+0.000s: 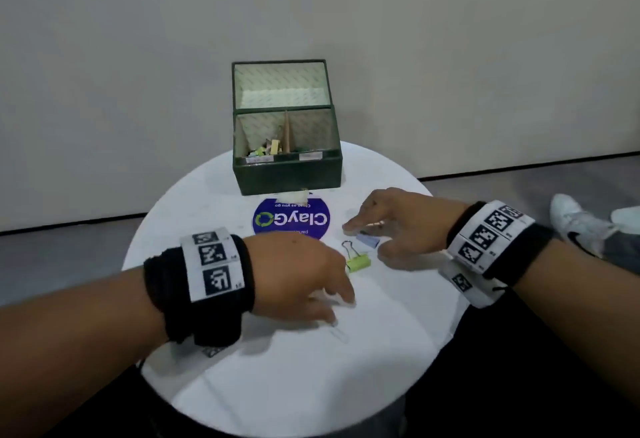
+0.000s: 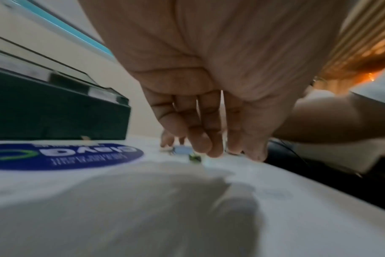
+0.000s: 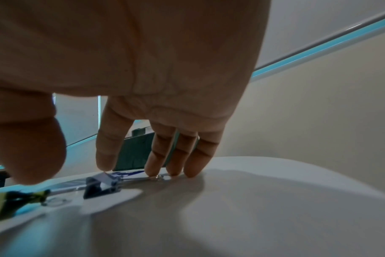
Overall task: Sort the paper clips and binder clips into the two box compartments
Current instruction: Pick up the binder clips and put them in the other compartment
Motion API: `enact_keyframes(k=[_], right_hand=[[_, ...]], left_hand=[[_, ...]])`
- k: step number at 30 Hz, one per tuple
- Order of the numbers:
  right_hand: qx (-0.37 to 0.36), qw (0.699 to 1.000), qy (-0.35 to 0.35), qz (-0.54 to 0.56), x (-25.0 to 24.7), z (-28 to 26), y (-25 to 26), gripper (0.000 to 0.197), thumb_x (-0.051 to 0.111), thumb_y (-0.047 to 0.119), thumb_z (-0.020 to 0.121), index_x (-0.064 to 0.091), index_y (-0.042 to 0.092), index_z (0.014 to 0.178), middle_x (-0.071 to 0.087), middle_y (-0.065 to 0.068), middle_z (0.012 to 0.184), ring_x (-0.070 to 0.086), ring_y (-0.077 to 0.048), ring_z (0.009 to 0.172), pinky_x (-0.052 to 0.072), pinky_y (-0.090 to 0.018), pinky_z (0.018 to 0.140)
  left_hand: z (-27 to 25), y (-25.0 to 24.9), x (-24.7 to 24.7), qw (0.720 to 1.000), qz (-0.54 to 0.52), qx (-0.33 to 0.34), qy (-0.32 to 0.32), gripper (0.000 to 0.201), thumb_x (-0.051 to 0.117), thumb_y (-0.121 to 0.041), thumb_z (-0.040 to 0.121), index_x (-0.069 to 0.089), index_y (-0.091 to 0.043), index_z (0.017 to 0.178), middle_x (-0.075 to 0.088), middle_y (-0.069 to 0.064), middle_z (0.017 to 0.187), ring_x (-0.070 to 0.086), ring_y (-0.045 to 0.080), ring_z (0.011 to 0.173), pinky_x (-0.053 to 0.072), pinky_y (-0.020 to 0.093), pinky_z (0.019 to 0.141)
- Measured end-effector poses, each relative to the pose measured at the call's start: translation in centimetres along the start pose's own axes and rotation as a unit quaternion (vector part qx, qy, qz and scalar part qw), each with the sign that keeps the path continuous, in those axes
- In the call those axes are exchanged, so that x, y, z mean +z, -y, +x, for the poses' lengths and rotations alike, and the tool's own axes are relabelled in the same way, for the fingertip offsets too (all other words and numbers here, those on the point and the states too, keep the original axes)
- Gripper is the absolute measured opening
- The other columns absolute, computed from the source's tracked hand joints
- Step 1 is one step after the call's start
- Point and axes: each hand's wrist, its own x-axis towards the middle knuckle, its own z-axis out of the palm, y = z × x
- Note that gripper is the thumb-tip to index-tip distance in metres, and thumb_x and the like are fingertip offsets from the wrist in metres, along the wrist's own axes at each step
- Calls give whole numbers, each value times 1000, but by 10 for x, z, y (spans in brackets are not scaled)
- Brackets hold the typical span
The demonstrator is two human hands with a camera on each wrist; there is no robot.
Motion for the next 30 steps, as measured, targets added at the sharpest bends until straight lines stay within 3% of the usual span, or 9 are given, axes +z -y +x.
enact_keyframes(k=[3,9,14,17,20,23,26,28,30], right_hand=[[0,1000,-13,-17,3,-2,-2,57,69,20,77,63,45,128,49,16,112,52,-4,109,43,-23,99],[23,997,-45,-55,8,-2,-8,25,66,37,83,65,38,108,55,15,103,59,-6,90,52,-28,86],[42,993,-109,-30,11,3,-16,18,65,40,80,56,29,91,56,14,90,55,-5,79,46,-26,72],[41,988,-146,-26,12,5,-19,17,59,41,82,52,31,92,60,15,86,57,-7,79,49,-29,72],[55,985,-157,-39,12,6,-19,16,59,39,86,48,34,96,62,17,86,58,-3,76,50,-26,69],[72,984,-155,-49,13,6,-18,16,57,41,87,47,37,99,62,18,84,57,-1,73,44,-22,62],[73,987,-140,-36,10,5,-16,16,56,37,89,47,37,103,62,15,85,58,-4,75,46,-24,64],[69,988,-135,-28,8,5,-16,19,53,32,92,49,34,111,59,14,88,56,-8,77,45,-28,68],[74,988,-129,-32,5,6,-16,21,52,27,91,52,29,112,56,10,93,55,-16,82,47,-33,73]], left_hand=[[1,-8,23,996,74,53,-11,25,54,-45,94,63,-33,114,56,-10,106,57,12,95,39,25,67],[4,-5,32,992,84,65,-72,17,47,-35,91,57,-23,84,54,-7,90,58,19,78,49,32,56],[13,5,7,986,-19,-76,-150,9,54,-31,81,55,-23,76,58,-8,75,54,15,66,51,34,61],[20,35,-29,944,-60,-166,-280,11,63,-26,83,58,-24,74,61,-9,68,57,11,64,50,31,60],[31,70,-65,905,-70,-257,-332,12,63,-27,87,58,-25,77,61,-9,72,57,10,68,44,24,60],[45,98,-83,891,-67,-308,-327,9,62,-31,90,61,-26,82,64,-7,81,60,15,77,48,28,68],[52,110,-86,897,-54,-324,-294,22,62,-39,91,69,-26,107,67,-9,104,62,15,95,53,35,87],[51,100,-82,914,-21,-285,-287,25,63,-38,91,68,-28,113,60,-10,106,60,14,97,52,34,88],[50,78,-69,956,5,-193,-220,26,66,-38,89,66,-33,115,56,-15,101,59,11,94,49,26,83]])
